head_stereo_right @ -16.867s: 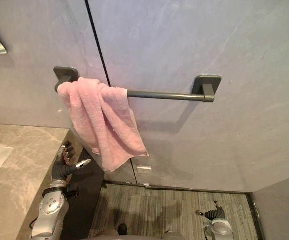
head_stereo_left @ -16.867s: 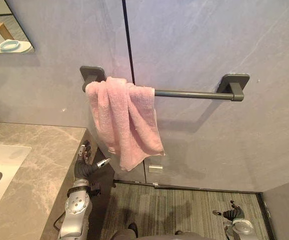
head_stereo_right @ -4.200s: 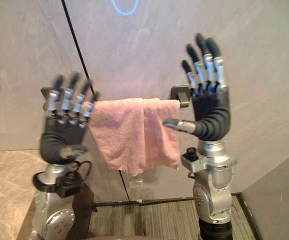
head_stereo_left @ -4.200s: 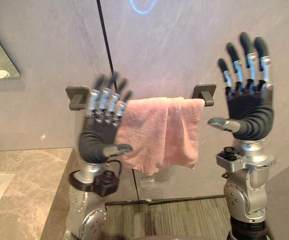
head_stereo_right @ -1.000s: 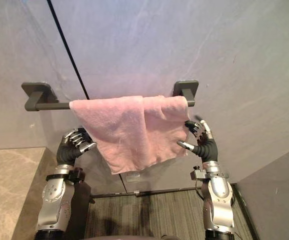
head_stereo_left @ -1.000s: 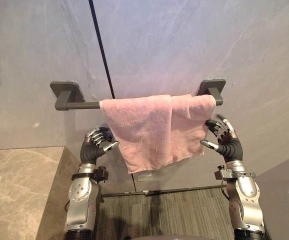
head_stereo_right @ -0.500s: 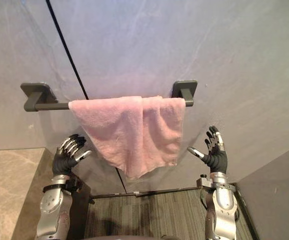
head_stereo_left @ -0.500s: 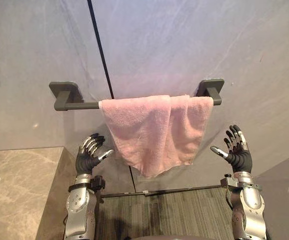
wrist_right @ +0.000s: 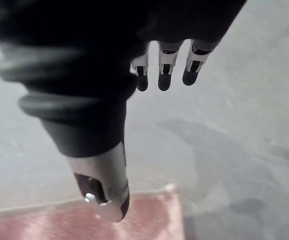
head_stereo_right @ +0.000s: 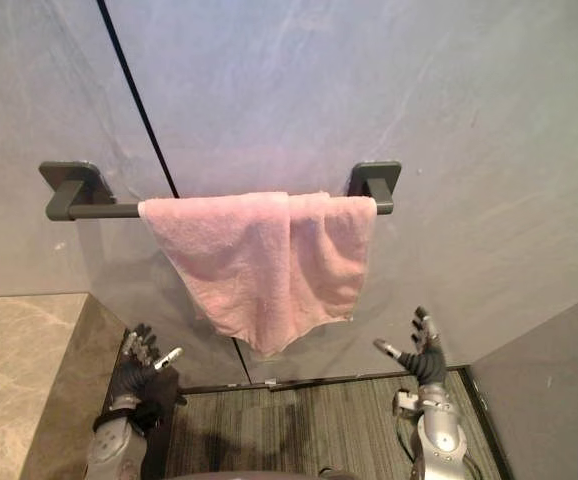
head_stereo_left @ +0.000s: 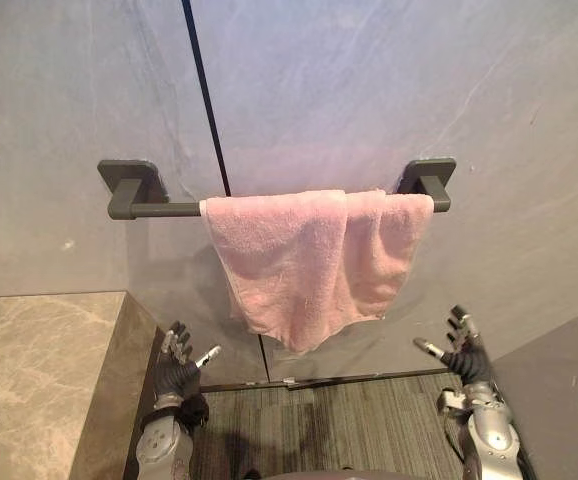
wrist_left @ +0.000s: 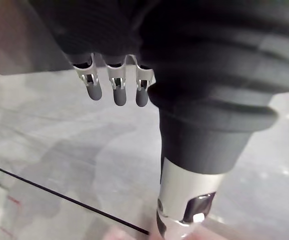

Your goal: Organize washtable

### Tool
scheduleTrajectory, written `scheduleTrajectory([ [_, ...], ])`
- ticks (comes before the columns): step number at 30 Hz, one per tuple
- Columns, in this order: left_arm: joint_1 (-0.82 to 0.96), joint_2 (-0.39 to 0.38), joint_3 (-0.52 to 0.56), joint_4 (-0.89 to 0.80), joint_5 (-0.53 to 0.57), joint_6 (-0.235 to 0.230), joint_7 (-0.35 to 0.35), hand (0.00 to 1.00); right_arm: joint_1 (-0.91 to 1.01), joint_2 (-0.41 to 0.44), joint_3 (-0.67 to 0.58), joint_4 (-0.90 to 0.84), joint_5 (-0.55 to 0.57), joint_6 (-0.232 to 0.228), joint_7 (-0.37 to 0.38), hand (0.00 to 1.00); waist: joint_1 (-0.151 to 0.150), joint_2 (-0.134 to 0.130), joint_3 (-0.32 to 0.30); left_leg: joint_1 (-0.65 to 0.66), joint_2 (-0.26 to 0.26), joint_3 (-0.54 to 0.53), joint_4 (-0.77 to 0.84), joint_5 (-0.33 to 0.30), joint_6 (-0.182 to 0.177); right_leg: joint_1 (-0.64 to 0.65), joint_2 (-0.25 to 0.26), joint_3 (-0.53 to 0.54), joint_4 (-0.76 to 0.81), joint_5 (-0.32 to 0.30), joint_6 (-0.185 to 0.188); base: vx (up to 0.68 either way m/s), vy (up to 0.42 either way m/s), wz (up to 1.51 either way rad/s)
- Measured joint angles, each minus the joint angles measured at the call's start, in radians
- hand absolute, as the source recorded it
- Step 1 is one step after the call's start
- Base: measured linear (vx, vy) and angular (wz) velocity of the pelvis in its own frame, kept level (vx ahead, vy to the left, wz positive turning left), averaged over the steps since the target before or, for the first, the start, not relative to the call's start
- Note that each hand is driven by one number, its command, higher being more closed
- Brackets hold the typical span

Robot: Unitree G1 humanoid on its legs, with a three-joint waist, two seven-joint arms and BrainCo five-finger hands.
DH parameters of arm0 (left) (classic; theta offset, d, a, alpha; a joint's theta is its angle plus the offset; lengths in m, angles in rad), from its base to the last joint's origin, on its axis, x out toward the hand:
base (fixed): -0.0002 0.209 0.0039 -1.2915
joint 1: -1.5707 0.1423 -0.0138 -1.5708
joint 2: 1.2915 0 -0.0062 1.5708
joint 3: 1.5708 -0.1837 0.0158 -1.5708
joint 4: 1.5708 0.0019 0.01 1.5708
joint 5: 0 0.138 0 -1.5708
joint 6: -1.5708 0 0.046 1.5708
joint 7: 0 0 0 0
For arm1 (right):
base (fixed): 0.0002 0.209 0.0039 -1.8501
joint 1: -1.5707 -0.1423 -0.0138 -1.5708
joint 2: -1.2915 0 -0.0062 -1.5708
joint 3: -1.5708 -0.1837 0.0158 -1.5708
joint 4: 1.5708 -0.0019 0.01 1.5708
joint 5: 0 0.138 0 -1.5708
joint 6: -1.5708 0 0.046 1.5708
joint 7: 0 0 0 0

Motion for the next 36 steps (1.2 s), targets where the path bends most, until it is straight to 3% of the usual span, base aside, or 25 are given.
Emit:
scheduleTrajectory([
  [18, -0.008, 0.019, -0.062, 0.469, 0.181, 0.043, 0.047, 0.0, -0.031, -0.038, 0.063, 0.486, -0.061, 0.036, -0.049, 0.0, 0.02, 0.027, -0.002, -0.007, 0.001, -0.005, -0.02, 0.024, -0.009, -0.015, 0.004, -0.008, 0.005, 0.0, 0.0, -0.03, -0.017, 0.01],
  [28, -0.066, 0.043, -0.039, 0.57, 0.199, 0.042, 0.06, 0.0, -0.086, -0.049, 0.061, 0.632, -0.077, 0.044, -0.065, 0.0, 0.022, 0.021, 0.004, -0.011, 0.0, 0.008, -0.039, 0.027, -0.01, -0.033, 0.005, 0.003, 0.003, 0.001, 0.0, 0.0, -0.008, -0.03],
  [36, -0.086, 0.046, -0.037, 0.591, 0.201, 0.042, 0.067, 0.0, -0.119, -0.048, 0.055, 0.65, -0.074, 0.044, -0.082, 0.0, 0.025, 0.012, 0.023, -0.007, 0.001, 0.041, -0.039, 0.026, -0.011, -0.047, 0.005, 0.037, 0.007, 0.002, -0.001, -0.01, -0.011, -0.11],
])
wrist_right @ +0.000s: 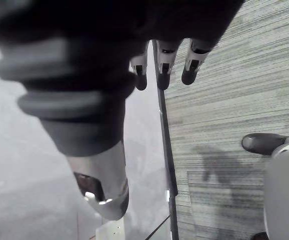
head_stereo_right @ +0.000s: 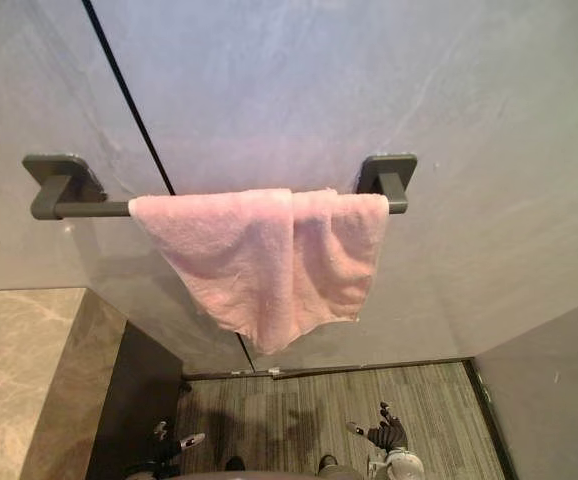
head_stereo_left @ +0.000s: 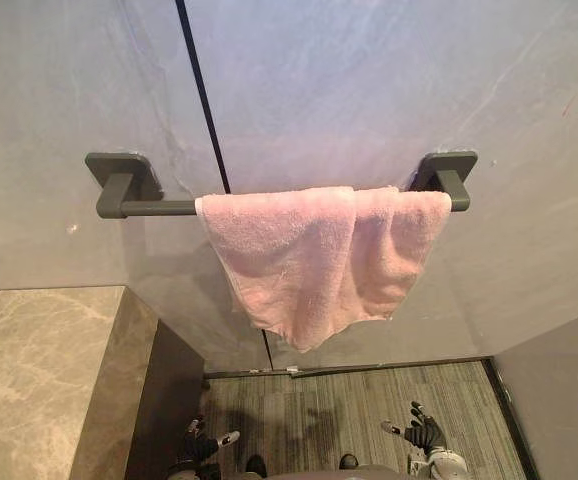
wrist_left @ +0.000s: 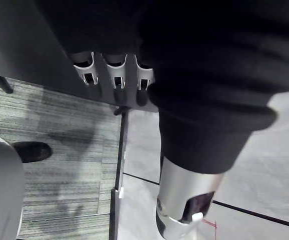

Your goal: Organize washtable

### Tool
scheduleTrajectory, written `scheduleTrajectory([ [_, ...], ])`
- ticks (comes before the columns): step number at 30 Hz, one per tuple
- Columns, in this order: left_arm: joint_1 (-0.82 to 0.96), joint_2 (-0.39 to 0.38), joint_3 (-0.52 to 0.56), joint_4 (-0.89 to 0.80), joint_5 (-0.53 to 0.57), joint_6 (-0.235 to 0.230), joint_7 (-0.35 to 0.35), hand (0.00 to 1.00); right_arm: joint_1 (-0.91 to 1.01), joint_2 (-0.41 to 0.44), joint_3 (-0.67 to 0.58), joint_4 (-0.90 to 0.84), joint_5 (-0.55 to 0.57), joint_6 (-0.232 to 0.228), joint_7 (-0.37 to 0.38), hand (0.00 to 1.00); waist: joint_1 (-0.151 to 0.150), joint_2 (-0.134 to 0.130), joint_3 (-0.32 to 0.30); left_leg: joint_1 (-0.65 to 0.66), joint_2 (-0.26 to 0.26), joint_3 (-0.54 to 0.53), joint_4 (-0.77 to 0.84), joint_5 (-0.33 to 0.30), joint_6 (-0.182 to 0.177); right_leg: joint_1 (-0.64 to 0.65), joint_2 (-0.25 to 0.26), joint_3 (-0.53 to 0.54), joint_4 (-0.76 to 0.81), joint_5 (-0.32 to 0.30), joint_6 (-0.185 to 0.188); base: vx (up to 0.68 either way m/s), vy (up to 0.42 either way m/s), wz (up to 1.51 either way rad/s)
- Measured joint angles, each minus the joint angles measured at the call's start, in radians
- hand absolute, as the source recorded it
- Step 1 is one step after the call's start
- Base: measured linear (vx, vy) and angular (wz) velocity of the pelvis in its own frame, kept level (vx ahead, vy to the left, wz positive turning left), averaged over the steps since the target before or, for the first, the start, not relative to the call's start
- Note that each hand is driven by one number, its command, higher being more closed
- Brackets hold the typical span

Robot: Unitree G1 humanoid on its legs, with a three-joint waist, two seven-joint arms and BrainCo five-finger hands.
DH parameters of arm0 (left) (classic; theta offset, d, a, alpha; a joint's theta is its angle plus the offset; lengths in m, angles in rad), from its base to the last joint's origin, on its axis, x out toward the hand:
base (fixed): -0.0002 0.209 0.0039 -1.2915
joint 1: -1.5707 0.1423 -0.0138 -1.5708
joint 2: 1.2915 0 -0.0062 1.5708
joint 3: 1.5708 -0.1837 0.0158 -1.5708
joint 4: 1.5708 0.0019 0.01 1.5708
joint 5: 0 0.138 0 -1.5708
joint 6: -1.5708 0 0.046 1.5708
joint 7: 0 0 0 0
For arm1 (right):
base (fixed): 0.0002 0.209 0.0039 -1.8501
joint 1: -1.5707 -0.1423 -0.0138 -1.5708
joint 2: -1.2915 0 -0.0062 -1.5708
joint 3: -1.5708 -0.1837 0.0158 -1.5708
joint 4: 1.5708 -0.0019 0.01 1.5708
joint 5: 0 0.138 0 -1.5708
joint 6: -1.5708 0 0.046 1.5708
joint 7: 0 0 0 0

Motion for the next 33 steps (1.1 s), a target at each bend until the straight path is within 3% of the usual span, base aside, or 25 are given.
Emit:
scheduleTrajectory([
  [5, -0.018, 0.004, 0.005, 0.002, 0.006, 0.001, 0.001, 0.0, -0.066, -0.006, 0.005, 0.022, -0.005, 0.018, -0.002, 0.0, 0.008, 0.01, 0.03, -0.038, 0.031, 0.083, 0.05, -0.025, 0.0, -0.114, -0.002, 0.023, 0.106, -0.006, -0.002, -0.09, -0.015, -0.52],
  [7, -0.022, 0.015, 0.002, -0.001, 0.007, 0.006, 0.002, 0.0, -0.085, -0.01, 0.007, 0.02, -0.006, 0.022, -0.003, 0.0, 0.003, 0.006, 0.037, -0.076, 0.036, 0.102, 0.096, -0.038, 0.002, -0.162, -0.059, -0.105, 0.191, -0.044, -0.006, -0.11, -0.012, -0.25],
  [8, -0.022, 0.021, -0.001, 0.0, 0.008, 0.008, 0.001, 0.0, -0.083, -0.009, 0.008, 0.02, -0.006, 0.025, -0.003, 0.0, 0.003, 0.007, 0.04, -0.077, 0.04, 0.099, 0.104, -0.039, 0.0, -0.167, -0.061, -0.107, 0.212, -0.05, -0.003, -0.03, -0.047, 0.1],
  [10, -0.027, 0.034, -0.002, 0.0, 0.016, 0.013, 0.003, 0.0, -0.068, -0.007, 0.009, 0.013, -0.006, 0.034, -0.002, 0.0, 0.002, 0.021, 0.05, -0.09, 0.061, 0.076, 0.133, -0.043, -0.009, -0.215, -0.093, -0.108, 0.375, -0.127, -0.034, -0.03, -0.121, 0.39],
  [11, -0.038, 0.045, -0.002, -0.001, 0.016, 0.015, 0.011, 0.0, -0.063, -0.008, 0.007, 0.006, -0.007, 0.036, -0.002, 0.0, 0.006, 0.019, 0.054, -0.104, 0.088, 0.047, 0.17, -0.05, -0.035, -0.238, -0.145, -0.08, 0.504, -0.166, -0.033, -0.02, -0.144, 0.46],
  [12, -0.04, 0.051, -0.002, -0.001, 0.016, 0.014, 0.015, 0.0, -0.063, -0.006, 0.008, 0.005, -0.008, 0.036, -0.002, 0.0, 0.006, 0.024, 0.056, -0.114, 0.099, 0.034, 0.184, -0.053, -0.046, -0.246, -0.16, -0.06, 0.534, -0.171, -0.029, -0.02, -0.255, 0.51],
  [15, -0.037, 0.091, -0.001, -0.001, 0.015, 0.012, 0.033, 0.0, -0.054, 0.001, 0.015, -0.033, -0.025, 0.036, -0.001, 0.0, 0.008, -0.013, 0.034, -0.183, 0.155, -0.036, 0.263, -0.066, -0.121, -0.251, -0.215, 0.099, 0.573, -0.161, -0.009, -0.03, -0.445, 0.45],
  [16, -0.036, 0.117, 0.001, 0.003, 0.015, 0.014, 0.046, 0.0, -0.067, -0.002, 0.024, -0.032, -0.036, 0.036, -0.002, 0.0, 0.008, -0.053, 0.009, -0.222, 0.177, -0.073, 0.282, -0.058, -0.171, -0.227, -0.198, 0.158, 0.511, -0.207, 0.13, -0.04, -0.587, 0.21],
  [17, -0.037, 0.102, 0.006, 0.01, 0.014, 0.013, 0.047, 0.0, -0.082, -0.015, 0.039, -0.032, -0.037, 0.036, -0.002, 0.0, 0.023, -0.042, 0.009, -0.23, 0.22, -0.086, 0.259, -0.035, -0.2, -0.205, -0.159, 0.127, 0.447, -0.271, 0.141, -0.04, -0.587, 0.13],
  [18, -0.052, 0.069, 0.005, 0.03, 0.013, 0.015, 0.046, 0.0, -0.104, -0.047, 0.043, -0.031, -0.037, 0.036, -0.003, 0.0, 0.029, -0.001, 0.022, -0.232, 0.259, -0.1, 0.238, -0.013, -0.196, -0.197, -0.118, 0.107, 0.441, -0.27, 0.127, -0.05, -0.513, 0.2],
  [19, -0.062, 0.019, 0.005, 0.041, 0.011, 0.015, 0.045, 0.0, -0.119, -0.087, 0.051, -0.031, -0.037, 0.036, -0.003, 0.0, 0.022, 0.026, 0.026, -0.241, 0.281, -0.124, 0.203, 0.049, -0.164, -0.194, -0.084, 0.071, 0.447, -0.265, 0.119, -0.06, -0.343, 0.4],
  [20, -0.064, 0.002, 0.004, 0.04, 0.011, 0.013, 0.045, 0.0, -0.117, -0.099, 0.054, -0.031, -0.037, 0.036, -0.003, 0.0, 0.022, 0.033, 0.023, -0.245, 0.283, -0.129, 0.188, 0.088, -0.154, -0.192, -0.079, 0.057, 0.451, -0.265, 0.119, -0.07, -0.35, 0.86],
  [21, -0.067, -0.02, 0.001, 0.04, 0.001, 0.008, 0.045, 0.0, -0.113, -0.111, 0.058, -0.03, -0.036, 0.036, -0.003, 0.0, 0.016, 0.038, 0.022, -0.261, 0.283, -0.126, 0.16, 0.192, -0.12, -0.174, -0.074, 0.007, 0.436, -0.261, 0.113, -0.08, -0.315, 1.04],
  [22, -0.072, -0.017, -0.004, 0.04, -0.013, 0.007, 0.046, 0.0, -0.107, -0.114, 0.059, -0.03, -0.038, 0.032, -0.004, 0.0, 0.007, 0.038, 0.022, -0.289, 0.283, -0.093, 0.153, 0.263, -0.04, -0.151, -0.065, -0.045, 0.398, -0.245, 0.087, -0.09, -0.303, 1.04],
  [23, -0.074, -0.016, -0.004, 0.04, -0.02, 0.007, 0.047, 0.0, -0.108, -0.115, 0.06, -0.031, -0.038, 0.029, -0.005, 0.0, 0.005, 0.038, 0.022, -0.298, 0.283, -0.068, 0.153, 0.289, -0.014, -0.141, -0.059, -0.06, 0.377, -0.236, 0.072, -0.1, -0.277, 0.73],
  [24, -0.077, -0.018, -0.013, 0.04, -0.026, 0.008, 0.049, 0.0, -0.111, -0.114, 0.059, -0.031, -0.044, 0.027, -0.008, 0.0, 0.014, 0.041, 0.026, -0.314, 0.282, -0.02, 0.18, 0.29, -0.02, -0.124, -0.053, -0.081, 0.338, -0.22, 0.044, -0.07, -0.179, 0.41],
  [25, -0.078, -0.017, -0.029, 0.039, -0.029, 0.007, 0.048, 0.0, -0.114, -0.113, 0.059, -0.031, -0.044, 0.028, -0.009, 0.0, 0.026, 0.038, 0.029, -0.329, 0.255, -0.017, 0.234, 0.251, -0.068, -0.117, -0.056, -0.094, 0.319, -0.211, 0.029, -0.06, -0.127, 0.32],
  [26, -0.08, -0.016, -0.038, 0.038, -0.031, 0.007, 0.048, 0.0, -0.118, -0.113, 0.058, -0.031, -0.044, 0.028, -0.011, 0.0, 0.029, 0.038, 0.03, -0.338, 0.237, -0.02, 0.272, 0.222, -0.09, -0.116, -0.057, -0.098, 0.315, -0.208, 0.025, -0.05, -0.046, 0.22],
  [27, -0.08, -0.016, -0.048, 0.03, -0.033, 0.007, 0.048, 0.0, -0.115, -0.113, 0.057, -0.031, -0.044, 0.028, -0.015, 0.0, 0.029, 0.036, 0.035, -0.349, 0.185, -0.029, 0.375, 0.118, -0.08, -0.106, -0.075, -0.103, 0.302, -0.202, 0.021, -0.04, -0.007, 0.19],
  [28, -0.079, -0.016, -0.052, 0.027, -0.033, 0.007, 0.047, 0.0, -0.117, -0.116, 0.055, -0.034, -0.044, 0.027, -0.017, 0.0, 0.025, 0.041, 0.038, -0.358, 0.165, -0.02, 0.436, 0.065, -0.065, -0.092, -0.08, -0.113, 0.294, -0.199, 0.024, -0.03, 0.015, 0.33],
  [29, -0.08, -0.016, -0.058, 0.023, -0.034, 0.007, 0.047, 0.0, -0.111, -0.113, 0.052, -0.041, -0.044, 0.028, -0.02, 0.0, 0.02, 0.053, 0.042, -0.362, 0.161, -0.005, 0.451, 0.05, -0.047, -0.074, -0.079, -0.131, 0.287, -0.199, 0.026, -0.03, 0.058, 0.56],
  [30, -0.079, -0.017, -0.068, 0.017, -0.033, 0.004, 0.046, 0.0, -0.105, -0.106, 0.05, -0.041, -0.044, 0.03, -0.02, 0.0, 0.017, 0.07, 0.032, -0.33, 0.148, 0.004, 0.355, 0.071, -0.052, -0.066, -0.078, -0.148, 0.267, -0.195, 0.028, -0.04, 0.068, 0.68],
  [31, -0.082, -0.017, -0.073, 0.017, -0.033, 0.002, 0.045, 0.0, -0.11, -0.104, 0.049, -0.041, -0.044, 0.03, -0.02, 0.0, 0.011, 0.071, 0.032, -0.298, 0.132, 0.018, 0.24, 0.109, -0.06, -0.063, -0.075, -0.169, 0.222, -0.167, 0.025, -0.04, 0.086, 0.58],
  [32, -0.085, -0.017, -0.073, 0.019, -0.033, 0.003, 0.045, 0.0, -0.111, -0.102, 0.042, -0.04, -0.043, 0.03, -0.021, 0.0, 0.004, 0.068, 0.035, -0.297, 0.121, 0.039, 0.231, 0.104, -0.061, -0.061, -0.08, -0.186, 0.202, -0.152, 0.028, -0.02, 0.101, 0.39],
  [33, -0.092, -0.017, -0.07, 0.021, -0.033, 0.012, 0.044, 0.0, -0.124, -0.086, 0.023, -0.035, -0.043, 0.03, -0.022, 0.0, 0.005, 0.055, 0.055, -0.3, 0.106, 0.082, 0.331, 0.012, -0.063, -0.052, -0.105, -0.203, 0.205, -0.145, 0.03, 0.04, 0.154, 0.35],
])
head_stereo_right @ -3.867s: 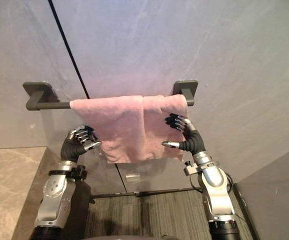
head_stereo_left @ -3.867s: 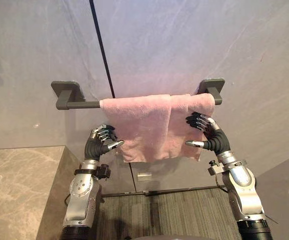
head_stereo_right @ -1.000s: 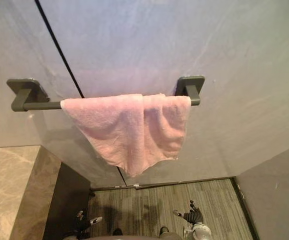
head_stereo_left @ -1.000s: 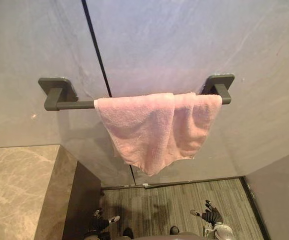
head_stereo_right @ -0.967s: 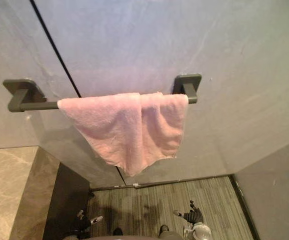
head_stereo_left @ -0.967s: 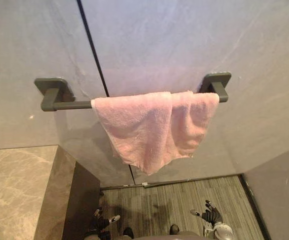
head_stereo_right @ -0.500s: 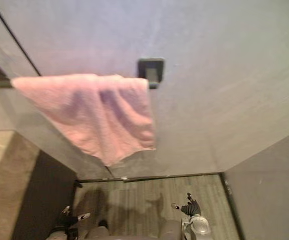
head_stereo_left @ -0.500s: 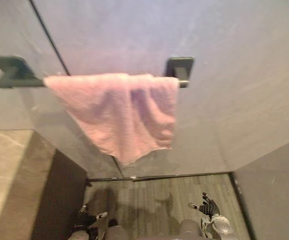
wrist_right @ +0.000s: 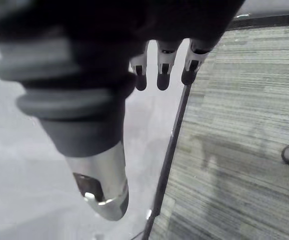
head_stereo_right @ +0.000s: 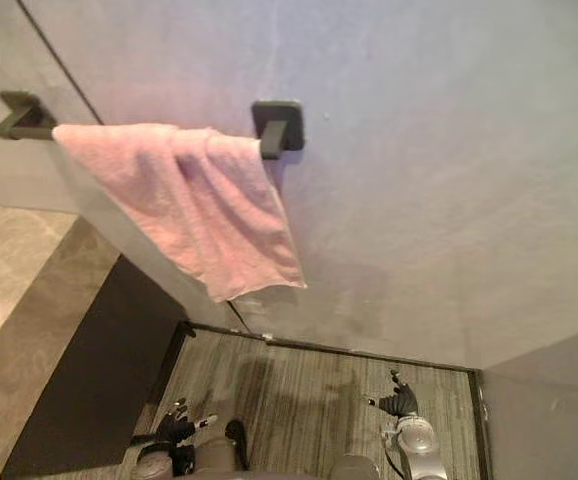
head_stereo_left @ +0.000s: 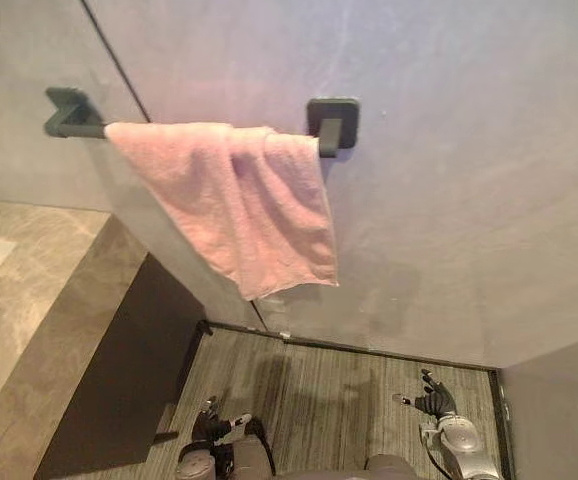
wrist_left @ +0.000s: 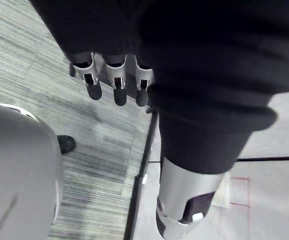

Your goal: Organize washtable

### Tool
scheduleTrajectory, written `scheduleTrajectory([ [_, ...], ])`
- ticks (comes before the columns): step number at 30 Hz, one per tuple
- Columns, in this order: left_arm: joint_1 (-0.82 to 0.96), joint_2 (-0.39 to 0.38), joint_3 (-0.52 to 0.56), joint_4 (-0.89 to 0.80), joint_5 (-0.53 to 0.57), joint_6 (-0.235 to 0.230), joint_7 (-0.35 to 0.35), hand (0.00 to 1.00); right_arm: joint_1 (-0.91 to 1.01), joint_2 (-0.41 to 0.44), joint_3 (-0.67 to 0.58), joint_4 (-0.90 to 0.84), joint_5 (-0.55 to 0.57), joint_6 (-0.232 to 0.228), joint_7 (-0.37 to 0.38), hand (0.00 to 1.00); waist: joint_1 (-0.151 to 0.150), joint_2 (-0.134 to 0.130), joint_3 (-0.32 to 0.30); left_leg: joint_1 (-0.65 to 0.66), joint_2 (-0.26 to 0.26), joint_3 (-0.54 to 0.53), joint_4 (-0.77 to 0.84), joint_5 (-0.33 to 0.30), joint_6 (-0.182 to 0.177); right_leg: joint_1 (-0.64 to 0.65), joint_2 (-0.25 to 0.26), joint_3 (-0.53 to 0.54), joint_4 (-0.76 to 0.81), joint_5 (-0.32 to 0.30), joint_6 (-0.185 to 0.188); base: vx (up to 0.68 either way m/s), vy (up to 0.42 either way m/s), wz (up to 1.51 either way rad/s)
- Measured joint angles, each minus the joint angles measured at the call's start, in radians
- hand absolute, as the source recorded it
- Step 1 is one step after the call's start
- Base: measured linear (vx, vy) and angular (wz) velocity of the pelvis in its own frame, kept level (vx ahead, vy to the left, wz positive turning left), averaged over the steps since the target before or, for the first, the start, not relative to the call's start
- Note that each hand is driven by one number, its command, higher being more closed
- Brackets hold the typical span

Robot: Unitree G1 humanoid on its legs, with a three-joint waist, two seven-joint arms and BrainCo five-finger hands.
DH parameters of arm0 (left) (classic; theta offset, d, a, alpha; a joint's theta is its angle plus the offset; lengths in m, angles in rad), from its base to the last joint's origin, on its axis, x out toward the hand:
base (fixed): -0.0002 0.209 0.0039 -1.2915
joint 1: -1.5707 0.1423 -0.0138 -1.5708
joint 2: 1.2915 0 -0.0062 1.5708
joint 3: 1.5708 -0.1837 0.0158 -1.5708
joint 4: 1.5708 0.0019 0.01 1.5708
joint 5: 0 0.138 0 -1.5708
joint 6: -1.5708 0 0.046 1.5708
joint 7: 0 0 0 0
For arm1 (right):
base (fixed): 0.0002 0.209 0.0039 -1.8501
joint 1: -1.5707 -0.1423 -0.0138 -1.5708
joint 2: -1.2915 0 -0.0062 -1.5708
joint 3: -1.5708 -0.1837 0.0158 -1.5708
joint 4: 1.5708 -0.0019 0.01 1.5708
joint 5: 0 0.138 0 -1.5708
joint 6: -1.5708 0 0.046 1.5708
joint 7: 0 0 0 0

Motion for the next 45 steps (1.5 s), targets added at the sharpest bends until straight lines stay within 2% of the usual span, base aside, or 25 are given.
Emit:
scheduleTrajectory([
  [1, 0.011, 0.002, 0.0, -0.001, 0.0, 0.006, 0.0, 0.0, 0.0, 0.012, -0.022, -0.002, 0.0, 0.001, -0.003, 0.0, -0.002, 0.003, -0.001, 0.026, -0.03, 0.04, 0.083, -0.083, 0.03, 0.035, -0.004, -0.011, 0.001, 0.005, 0.01, 0.08, 0.179, 0.67],
  [3, 0.013, 0.016, -0.001, -0.008, 0.001, 0.003, 0.0, 0.0, 0.025, 0.028, -0.045, -0.003, 0.0, 0.001, -0.008, 0.0, -0.017, -0.005, -0.005, 0.102, -0.059, 0.05, -0.055, -0.054, 0.064, 0.067, -0.008, -0.045, -0.004, 0.016, 0.002, 0.03, 0.122, 0.62],
  [4, 0.014, 0.023, 0.0, -0.013, 0.01, 0.002, 0.001, 0.0, 0.039, 0.052, -0.044, -0.003, 0.0, 0.001, -0.006, 0.0, -0.006, -0.013, -0.016, 0.146, -0.08, 0.046, -0.182, 0.014, 0.066, 0.067, -0.006, -0.048, -0.035, 0.025, -0.013, -0.05, 0.039, 0.25],
  [5, 0.014, 0.044, 0.0, -0.012, 0.01, 0.003, 0.001, 0.0, 0.032, 0.07, -0.044, -0.002, 0.0, -0.001, -0.006, 0.0, -0.004, -0.036, -0.03, 0.156, -0.102, 0.042, -0.248, 0.053, 0.069, 0.068, -0.002, -0.046, -0.066, 0.03, -0.008, -0.05, 0.018, 0.18],
  [6, 0.014, 0.048, 0.0, -0.011, 0.01, 0.004, 0.001, 0.0, 0.027, 0.073, -0.044, 0.002, 0.001, -0.001, -0.007, 0.0, -0.004, -0.039, -0.029, 0.159, -0.105, 0.04, -0.269, 0.067, 0.069, 0.067, -0.001, -0.044, -0.073, 0.031, -0.005, -0.07, -0.009, 0.14],
  [8, 0.028, 0.043, 0.001, 0.008, 0.012, 0.006, 0.001, 0.0, 0.02, 0.074, -0.045, 0.02, 0.002, -0.001, -0.01, 0.0, -0.005, -0.029, -0.024, 0.196, -0.104, 0.037, -0.336, 0.108, 0.067, 0.073, 0.011, -0.044, -0.072, 0.037, -0.001, -0.08, -0.03, 0.0],
  [16, 0.046, 0.017, 0.039, 0.04, 0.032, 0.006, -0.001, 0.0, 0.047, 0.058, -0.046, 0.081, 0.001, 0.001, -0.025, 0.0, -0.009, -0.003, -0.03, 0.241, -0.088, 0.03, -0.345, 0.114, 0.066, 0.111, 0.026, -0.027, -0.071, 0.036, -0.002, -0.1, -0.022, -0.04],
  [25, 0.035, 0.018, 0.07, 0.059, 0.045, 0.005, -0.002, 0.0, 0.037, 0.062, -0.046, 0.133, 0.0, 0.002, -0.025, 0.0, -0.005, -0.011, -0.028, 0.246, -0.085, 0.024, -0.345, 0.114, 0.066, 0.122, 0.032, -0.018, -0.075, 0.039, -0.004, -0.03, 0.003, 0.02],
  [26, 0.026, 0.023, 0.07, 0.068, 0.048, 0.005, -0.002, 0.0, -0.001, 0.06, -0.045, 0.173, -0.001, 0.003, -0.026, 0.0, -0.003, -0.037, -0.029, 0.274, -0.084, 0.038, -0.345, 0.109, 0.061, 0.158, 0.04, -0.003, -0.106, 0.042, -0.009, 0.0, 0.0, 0.0],
  [34, 0.024, 0.023, 0.069, 0.07, 0.048, 0.005, -0.002, 0.0, 0.002, 0.061, -0.054, 0.201, 0.003, 0.002, -0.027, 0.0, -0.003, -0.038, -0.03, 0.274, -0.083, 0.041, -0.345, 0.109, 0.061, 0.159, 0.041, -0.004, -0.109, 0.043, -0.009, 0.0, 0.0, 0.0],
  [40, 0.012, 0.022, 0.067, 0.09, 0.047, 0.006, -0.001, 0.0, 0.029, 0.069, -0.101, 0.252, 0.088, 0.01, -0.041, 0.0, -0.003, -0.042, -0.032, 0.278, -0.079, 0.044, -0.345, 0.108, 0.059, 0.173, 0.046, -0.011, -0.126, 0.047, -0.009, 0.0, 0.0, 0.0],
  [45, 0.007, 0.032, 0.052, 0.095, 0.048, 0.006, 0.0, 0.0, 0.03, 0.069, -0.107, 0.251, 0.099, 0.013, -0.056, 0.0, -0.003, -0.045, -0.033, 0.278, -0.073, 0.037, -0.345, 0.108, 0.059, 0.173, 0.052, -0.013, -0.126, 0.047, -0.009, 0.0, -0.003, 0.01],
])
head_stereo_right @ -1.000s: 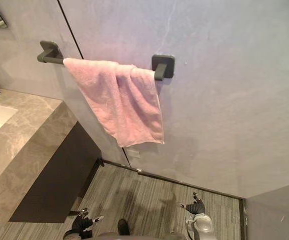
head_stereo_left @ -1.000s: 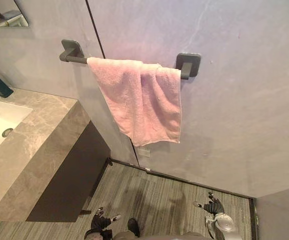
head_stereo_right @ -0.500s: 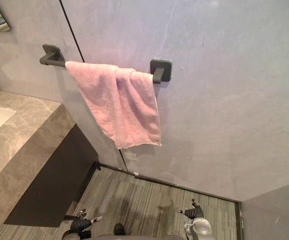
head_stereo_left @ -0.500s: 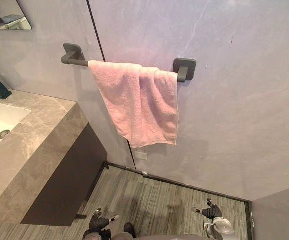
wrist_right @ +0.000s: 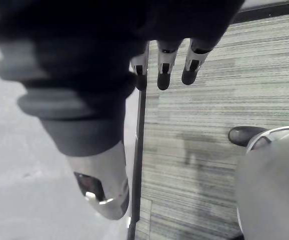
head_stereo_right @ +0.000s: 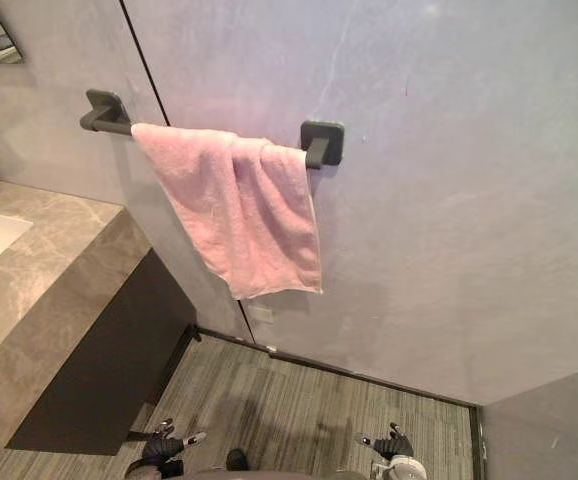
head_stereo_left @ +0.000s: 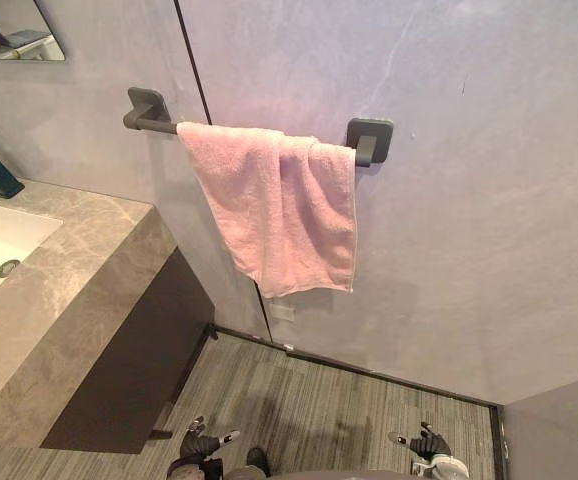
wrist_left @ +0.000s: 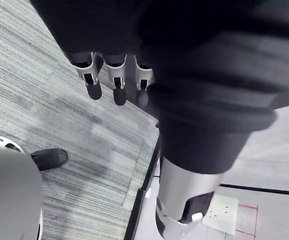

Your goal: Organize washtable

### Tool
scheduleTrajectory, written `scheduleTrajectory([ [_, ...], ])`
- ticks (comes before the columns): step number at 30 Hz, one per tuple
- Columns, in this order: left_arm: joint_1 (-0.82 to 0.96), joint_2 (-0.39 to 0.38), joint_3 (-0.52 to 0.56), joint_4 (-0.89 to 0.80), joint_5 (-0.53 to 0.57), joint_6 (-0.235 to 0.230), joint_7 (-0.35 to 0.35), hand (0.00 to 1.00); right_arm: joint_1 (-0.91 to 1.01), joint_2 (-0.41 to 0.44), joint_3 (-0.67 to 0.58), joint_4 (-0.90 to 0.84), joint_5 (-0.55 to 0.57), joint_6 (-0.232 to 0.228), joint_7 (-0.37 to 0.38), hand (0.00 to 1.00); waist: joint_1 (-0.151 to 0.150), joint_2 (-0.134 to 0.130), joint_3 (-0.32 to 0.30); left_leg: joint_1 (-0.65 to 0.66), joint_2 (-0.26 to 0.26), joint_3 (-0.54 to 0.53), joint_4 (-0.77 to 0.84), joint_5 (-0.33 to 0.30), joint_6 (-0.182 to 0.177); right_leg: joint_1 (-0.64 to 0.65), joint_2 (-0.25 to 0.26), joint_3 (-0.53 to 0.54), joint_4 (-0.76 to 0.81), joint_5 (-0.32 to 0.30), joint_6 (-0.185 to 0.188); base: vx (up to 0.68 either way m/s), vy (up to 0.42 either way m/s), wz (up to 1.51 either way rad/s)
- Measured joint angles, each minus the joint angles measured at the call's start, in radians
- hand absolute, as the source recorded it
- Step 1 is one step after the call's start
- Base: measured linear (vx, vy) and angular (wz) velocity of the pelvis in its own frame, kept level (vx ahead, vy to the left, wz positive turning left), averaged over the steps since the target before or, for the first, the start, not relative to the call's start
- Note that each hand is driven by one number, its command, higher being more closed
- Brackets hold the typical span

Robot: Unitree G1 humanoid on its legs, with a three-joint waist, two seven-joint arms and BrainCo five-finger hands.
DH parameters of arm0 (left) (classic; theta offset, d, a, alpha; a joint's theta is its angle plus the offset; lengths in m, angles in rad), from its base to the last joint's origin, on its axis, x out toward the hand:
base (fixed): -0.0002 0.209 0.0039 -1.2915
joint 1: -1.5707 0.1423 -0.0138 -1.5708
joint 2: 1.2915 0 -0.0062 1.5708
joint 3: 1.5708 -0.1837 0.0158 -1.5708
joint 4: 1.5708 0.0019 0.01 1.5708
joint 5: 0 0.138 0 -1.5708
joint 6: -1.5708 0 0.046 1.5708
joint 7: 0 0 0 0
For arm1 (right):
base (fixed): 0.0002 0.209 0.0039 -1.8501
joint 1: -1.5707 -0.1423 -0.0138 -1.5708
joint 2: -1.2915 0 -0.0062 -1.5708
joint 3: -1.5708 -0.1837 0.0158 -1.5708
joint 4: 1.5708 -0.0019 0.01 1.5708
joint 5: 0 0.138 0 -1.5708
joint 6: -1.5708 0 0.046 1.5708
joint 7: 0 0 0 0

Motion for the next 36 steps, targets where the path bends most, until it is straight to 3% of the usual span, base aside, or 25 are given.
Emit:
scheduleTrajectory([
  [8, 0.0, 0.014, -0.018, -0.024, -0.001, -0.001, 0.002, 0.0, -0.034, -0.01, 0.004, -0.013, -0.014, 0.0, -0.014, 0.0, 0.007, 0.017, 0.026, -0.076, 0.002, -0.097, 0.008, 0.052, -0.008, -0.007, 0.016, -0.105, 0.007, 0.001, -0.002, -0.04, -0.025, 0.4],
  [11, -0.001, 0.003, -0.022, -0.058, -0.005, -0.002, 0.004, 0.0, -0.077, -0.018, 0.016, -0.062, -0.021, 0.0, -0.031, 0.0, 0.024, 0.039, 0.047, -0.154, 0.005, -0.131, 0.009, 0.12, -0.015, -0.078, 0.012, -0.152, 0.056, -0.008, -0.018, -0.17, -0.001, 0.52],
  [12, -0.005, 0.001, -0.03, -0.084, -0.024, -0.004, 0.004, 0.0, -0.093, -0.014, 0.023, -0.105, -0.022, 0.001, -0.037, 0.0, 0.03, 0.028, 0.057, -0.225, 0.003, -0.143, 0.073, 0.122, -0.028, -0.125, -0.015, -0.198, 0.075, -0.006, -0.034, -0.16, 0.009, 0.58],
  [14, -0.015, -0.002, -0.014, -0.095, -0.038, -0.003, 0.005, 0.0, -0.101, -0.007, 0.024, -0.131, -0.022, 0.003, -0.038, 0.0, 0.036, 0.016, 0.065, -0.268, 0.017, -0.059, 0.303, -0.042, 0.009, -0.13, -0.042, -0.21, 0.099, -0.004, -0.036, -0.11, 0.051, 0.27],
  [15, -0.006, -0.002, -0.017, -0.095, -0.039, -0.004, 0.005, 0.0, -0.101, -0.008, 0.023, -0.165, -0.024, 0.004, -0.04, 0.0, 0.037, 0.011, 0.067, -0.264, 0.038, 0.016, 0.483, -0.156, 0.029, -0.123, -0.064, -0.215, 0.12, -0.004, -0.036, -0.07, 0.101, 0.06],
  [16, 0.001, -0.009, -0.017, -0.094, -0.039, -0.004, 0.004, 0.0, -0.099, -0.012, 0.024, -0.185, -0.026, 0.004, -0.043, 0.0, 0.029, 0.027, 0.061, -0.254, 0.061, 0.056, 0.55, -0.197, 0.019, -0.123, -0.067, -0.215, 0.136, -0.004, -0.034, -0.1, 0.141, 0.12],
  [17, -0.005, -0.022, -0.019, -0.09, -0.038, -0.004, 0.004, 0.0, -0.114, -0.027, 0.024, -0.2, -0.037, 0.004, -0.05, 0.0, 0.021, 0.062, 0.054, -0.273, 0.069, 0.08, 0.563, -0.205, 0.021, -0.131, -0.057, -0.212, 0.166, -0.008, -0.027, -0.09, 0.104, 0.2],
  [18, -0.009, -0.025, -0.024, -0.092, -0.037, -0.005, 0.003, 0.0, -0.115, -0.027, 0.024, -0.2, -0.044, 0.005, -0.05, 0.0, 0.017, 0.066, 0.051, -0.276, 0.066, 0.081, 0.546, -0.203, 0.021, -0.147, -0.054, -0.203, 0.161, -0.013, -0.025, -0.23, 0.081, 0.59],
  [19, -0.023, -0.019, -0.06, -0.086, -0.037, -0.009, 0.003, 0.0, -0.113, -0.03, 0.024, -0.199, -0.056, 0.009, -0.051, 0.0, 0.0, 0.085, 0.036, -0.255, 0.019, -0.025, 0.361, -0.187, 0.004, -0.182, 0.025, -0.164, 0.07, 0.014, -0.065, -0.22, 0.044, 0.85],
  [20, -0.046, 0.003, -0.062, -0.075, -0.035, -0.009, 0.002, 0.0, -0.111, -0.022, 0.023, -0.19, -0.059, 0.007, -0.052, 0.0, -0.021, 0.055, 0.034, -0.248, -0.014, -0.066, 0.335, -0.196, 0.002, -0.18, 0.018, -0.161, 0.027, 0.057, -0.082, -0.19, 0.015, 1.0],
  [21, -0.069, 0.001, -0.063, -0.053, -0.029, -0.002, -0.001, 0.0, -0.122, -0.026, 0.021, -0.169, -0.06, 0.007, -0.052, 0.0, -0.018, 0.057, 0.051, -0.242, 0.006, -0.021, 0.431, -0.247, 0.002, -0.181, 0.006, -0.195, 0.037, 0.076, -0.073, -0.08, 0.036, 0.68],
  [22, -0.075, -0.016, -0.067, -0.05, -0.021, 0.001, 0.0, 0.0, -0.135, -0.034, 0.019, -0.167, -0.06, 0.02, -0.053, 0.0, -0.017, 0.075, 0.058, -0.175, 0.018, -0.002, 0.389, -0.263, -0.018, -0.206, -0.007, -0.206, 0.096, 0.074, -0.072, -0.1, 0.092, 0.5],
  [23, -0.085, -0.024, -0.081, -0.05, -0.015, 0.001, 0.001, 0.0, -0.142, -0.047, 0.009, -0.167, -0.06, 0.021, -0.054, 0.0, -0.034, 0.085, 0.067, -0.133, -0.008, -0.014, 0.29, -0.24, 0.0, -0.225, -0.028, -0.212, 0.148, 0.066, -0.063, -0.17, 0.158, 0.27],
  [26, -0.101, -0.014, -0.123, -0.059, 0.0, -0.004, 0.003, 0.0, -0.151, -0.036, 0.019, -0.168, -0.06, 0.022, -0.053, 0.0, -0.027, 0.064, 0.07, -0.104, -0.061, -0.016, 0.204, -0.177, 0.013, -0.248, -0.077, -0.204, 0.184, 0.057, -0.05, -0.18, 0.12, 0.14],
  [30, -0.075, -0.012, -0.13, -0.058, 0.002, -0.005, 0.005, 0.0, -0.146, -0.01, 0.033, -0.168, -0.069, 0.031, -0.052, 0.0, -0.022, 0.05, 0.078, -0.057, -0.077, -0.007, 0.147, -0.135, 0.035, -0.243, -0.093, -0.19, 0.205, 0.058, -0.043, -0.18, 0.046, -0.06],
  [36, -0.027, -0.021, -0.098, -0.047, 0.041, -0.002, 0.001, 0.0, -0.084, 0.021, 0.025, -0.213, -0.103, 0.043, -0.044, 0.0, 0.0, 0.017, 0.073, 0.015, -0.091, 0.016, 0.081, -0.108, 0.033, -0.226, -0.129, -0.193, 0.286, 0.024, -0.047, -0.14, 0.008, 0.05],
])
